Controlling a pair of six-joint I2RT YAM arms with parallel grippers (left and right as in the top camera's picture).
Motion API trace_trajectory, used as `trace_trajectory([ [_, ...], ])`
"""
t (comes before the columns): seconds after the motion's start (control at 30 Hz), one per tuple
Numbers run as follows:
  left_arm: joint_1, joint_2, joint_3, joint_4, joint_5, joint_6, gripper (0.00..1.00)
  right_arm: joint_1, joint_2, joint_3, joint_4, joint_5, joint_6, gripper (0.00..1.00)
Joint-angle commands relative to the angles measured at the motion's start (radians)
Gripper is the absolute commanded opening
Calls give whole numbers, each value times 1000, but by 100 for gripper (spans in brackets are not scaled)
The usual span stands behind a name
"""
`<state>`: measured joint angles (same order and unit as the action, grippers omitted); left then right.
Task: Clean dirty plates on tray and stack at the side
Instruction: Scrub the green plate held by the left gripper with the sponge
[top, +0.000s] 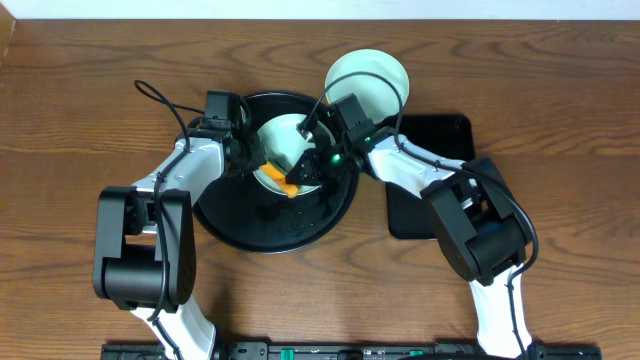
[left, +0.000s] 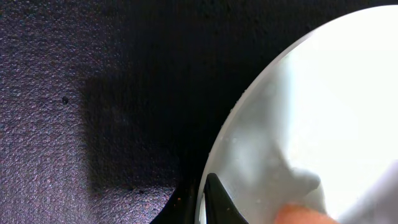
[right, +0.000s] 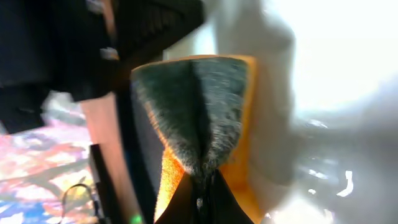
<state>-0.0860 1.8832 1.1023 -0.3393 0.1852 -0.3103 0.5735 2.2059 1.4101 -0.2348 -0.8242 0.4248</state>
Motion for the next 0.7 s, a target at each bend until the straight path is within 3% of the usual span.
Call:
trace_trajectory([
  [0.0, -2, -7, -17, 1, 5, 2, 8, -5, 6, -13, -6, 103, -33, 1],
  [0.47, -2, -7, -16, 2, 5, 2, 8, -157, 6, -12, 62, 131, -40, 1],
  [0.67, -2, -7, -17, 2, 5, 2, 8, -174, 6, 1, 216, -106, -8, 1],
])
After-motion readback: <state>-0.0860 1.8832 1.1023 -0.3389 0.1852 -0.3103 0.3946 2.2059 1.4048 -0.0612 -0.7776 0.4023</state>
